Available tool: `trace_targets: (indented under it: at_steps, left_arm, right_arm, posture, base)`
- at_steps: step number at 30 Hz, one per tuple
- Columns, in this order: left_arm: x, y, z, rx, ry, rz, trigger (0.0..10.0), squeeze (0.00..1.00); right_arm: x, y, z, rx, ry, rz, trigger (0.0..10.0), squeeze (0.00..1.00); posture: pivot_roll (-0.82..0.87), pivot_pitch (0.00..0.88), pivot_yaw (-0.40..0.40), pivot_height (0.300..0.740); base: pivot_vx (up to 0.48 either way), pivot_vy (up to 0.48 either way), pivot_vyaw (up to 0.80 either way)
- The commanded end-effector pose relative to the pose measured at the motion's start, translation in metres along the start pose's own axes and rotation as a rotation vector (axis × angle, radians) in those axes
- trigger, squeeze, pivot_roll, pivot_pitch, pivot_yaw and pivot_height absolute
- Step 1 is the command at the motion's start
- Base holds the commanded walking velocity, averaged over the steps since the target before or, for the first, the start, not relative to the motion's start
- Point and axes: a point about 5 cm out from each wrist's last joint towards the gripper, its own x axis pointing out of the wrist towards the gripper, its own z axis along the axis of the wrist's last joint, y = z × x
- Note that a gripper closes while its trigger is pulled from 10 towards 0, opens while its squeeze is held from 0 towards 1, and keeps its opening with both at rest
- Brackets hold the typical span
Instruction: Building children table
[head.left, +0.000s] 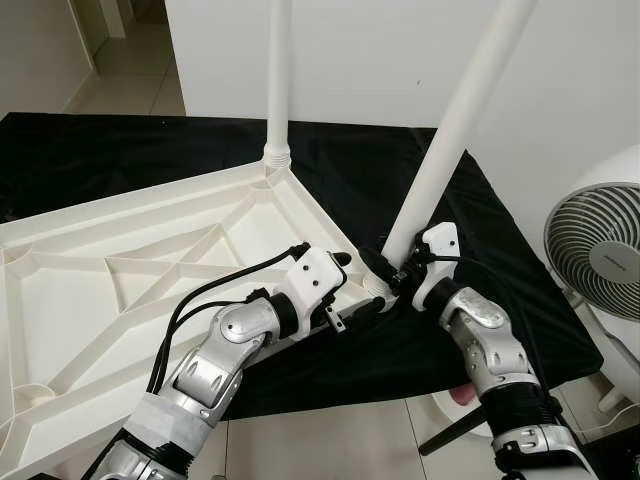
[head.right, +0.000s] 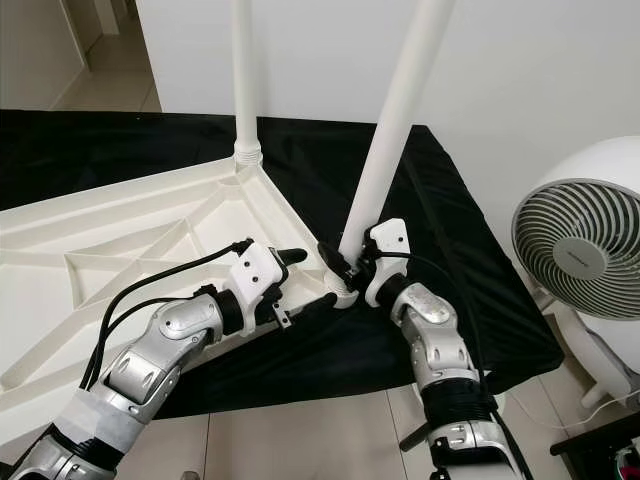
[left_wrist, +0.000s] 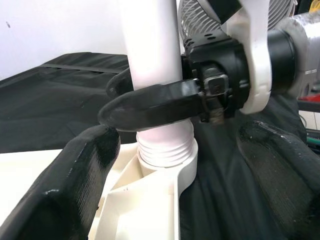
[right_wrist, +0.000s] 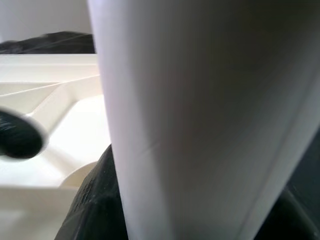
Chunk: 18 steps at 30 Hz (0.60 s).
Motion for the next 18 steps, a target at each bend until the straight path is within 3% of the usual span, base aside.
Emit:
trace_targets:
  at_steps: [1, 5, 6, 9, 13, 18]
  left_arm:
    - [0.001, -0.003, -0.002, 0.004, 0.004, -0.035, 10.0, 0.0]
    - [0.002, -0.004, -0.002, 0.002, 0.004, -0.038, 10.0, 0.0]
    - [0.002, -0.005, -0.003, 0.001, 0.004, -0.041, 10.0, 0.0]
    - [0.003, -0.005, -0.003, 0.001, 0.004, -0.044, 10.0, 0.0]
    - [0.004, -0.006, -0.003, 0.0, 0.001, -0.053, 10.0, 0.0]
    - [0.005, -0.006, -0.003, 0.0, 0.0, -0.057, 10.0, 0.0]
  right_arm:
    - [-0.001, 0.006, -0.01, 0.058, 0.032, -0.104, 0.0, 0.0]
    - [0.0, 0.012, -0.01, 0.077, 0.018, -0.16, 0.0, 0.0]
    - [0.0, 0.017, -0.01, 0.089, 0.012, -0.239, 0.0, 0.0]
    - [0.0, 0.02, -0.011, 0.096, 0.012, -0.3, 0.0, 0.0]
    - [-0.002, 0.027, -0.013, 0.094, 0.02, -0.493, 0.0, 0.0]
    - [0.0, 0.037, -0.014, 0.119, 0.022, -0.511, 0.0, 0.0]
  posture:
    - [0.11, 0.0, -0.065, 0.74]
    - [0.11, 0.0, -0.065, 0.74]
    - [0.11, 0.0, -0.064, 0.74]
    - [0.1, 0.0, -0.063, 0.74]
    - [0.1, 0.0, -0.062, 0.74]
    - [0.1, 0.0, -0.06, 0.74]
  base:
    - [0.0, 0.0, 0.0]
    - [0.0, 0.0, 0.0]
    - [0.0, 0.0, 0.0]
    - [0.0, 0.0, 0.0]
    - [0.0, 0.0, 0.0]
    - [0.0, 0.0, 0.0]
